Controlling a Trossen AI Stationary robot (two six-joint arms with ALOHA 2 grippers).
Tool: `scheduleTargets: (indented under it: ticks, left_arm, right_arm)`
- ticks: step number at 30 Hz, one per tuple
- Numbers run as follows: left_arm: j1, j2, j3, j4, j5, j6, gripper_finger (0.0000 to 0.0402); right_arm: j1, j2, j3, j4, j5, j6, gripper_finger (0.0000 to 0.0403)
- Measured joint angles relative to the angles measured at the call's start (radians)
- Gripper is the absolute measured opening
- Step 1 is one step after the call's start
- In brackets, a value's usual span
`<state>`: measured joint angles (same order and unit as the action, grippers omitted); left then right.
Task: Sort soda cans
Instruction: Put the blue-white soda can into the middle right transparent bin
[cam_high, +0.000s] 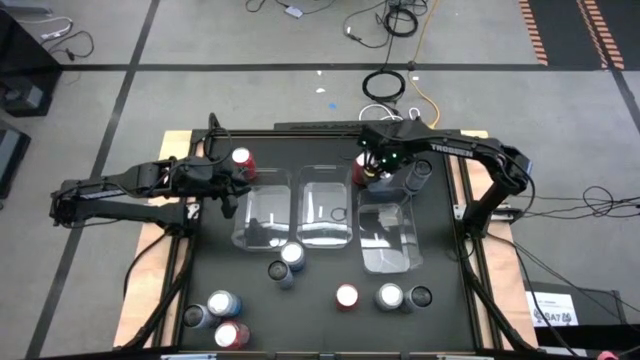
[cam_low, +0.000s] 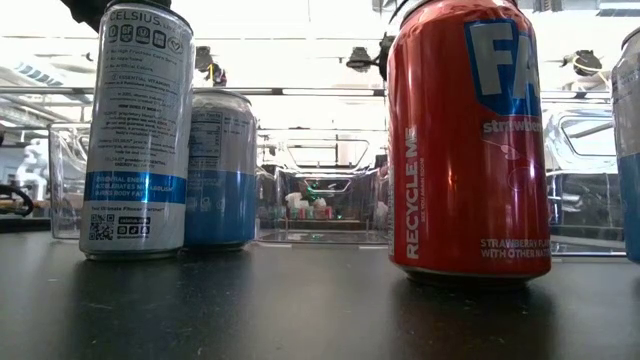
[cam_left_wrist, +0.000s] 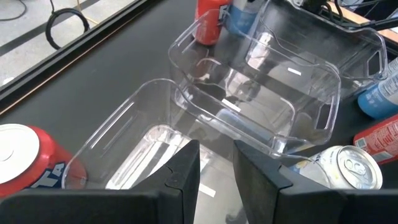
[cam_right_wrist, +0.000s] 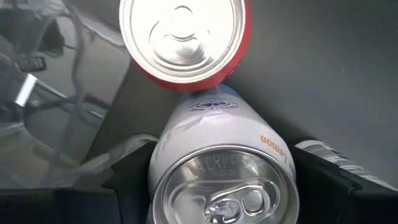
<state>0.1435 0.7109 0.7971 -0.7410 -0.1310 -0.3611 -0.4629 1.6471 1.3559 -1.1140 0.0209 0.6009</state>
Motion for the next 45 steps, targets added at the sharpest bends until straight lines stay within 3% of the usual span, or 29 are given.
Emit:
scheduleTargets:
  ticks: [11, 18, 22, 27, 32, 45]
  left_arm:
    - [0.0, 0.0, 0.0, 0.021, 0.009, 0.0, 0.0105]
    - [0.0, 0.0, 0.0, 0.031, 0.011, 0.0, 0.0105]
    - [0.0, 0.0, 0.0, 0.031, 0.012, 0.0, 0.0105]
    - [0.0, 0.0, 0.0, 0.03, 0.015, 0.001, 0.0105]
    - [0.0, 0.0, 0.0, 0.03, 0.016, 0.001, 0.0105]
    - [0.0, 0.0, 0.0, 0.029, 0.024, -0.011, 0.0105]
  right_arm:
    - [0.02, -0.112, 0.215, -0.272, 0.066, 0.02, 0.0281]
    - [0.157, -0.182, 0.33, -0.401, 0.12, 0.119, 0.0282]
    - [0.278, -0.207, 0.296, -0.397, 0.116, 0.212, 0.0282]
    - [0.381, -0.21, 0.157, -0.298, 0.125, 0.296, 0.0283]
    - [0.406, -0.168, 0.083, -0.166, 0.14, 0.331, 0.0283]
    - [0.408, 0.051, 0.061, -0.083, 0.166, 0.283, 0.0284]
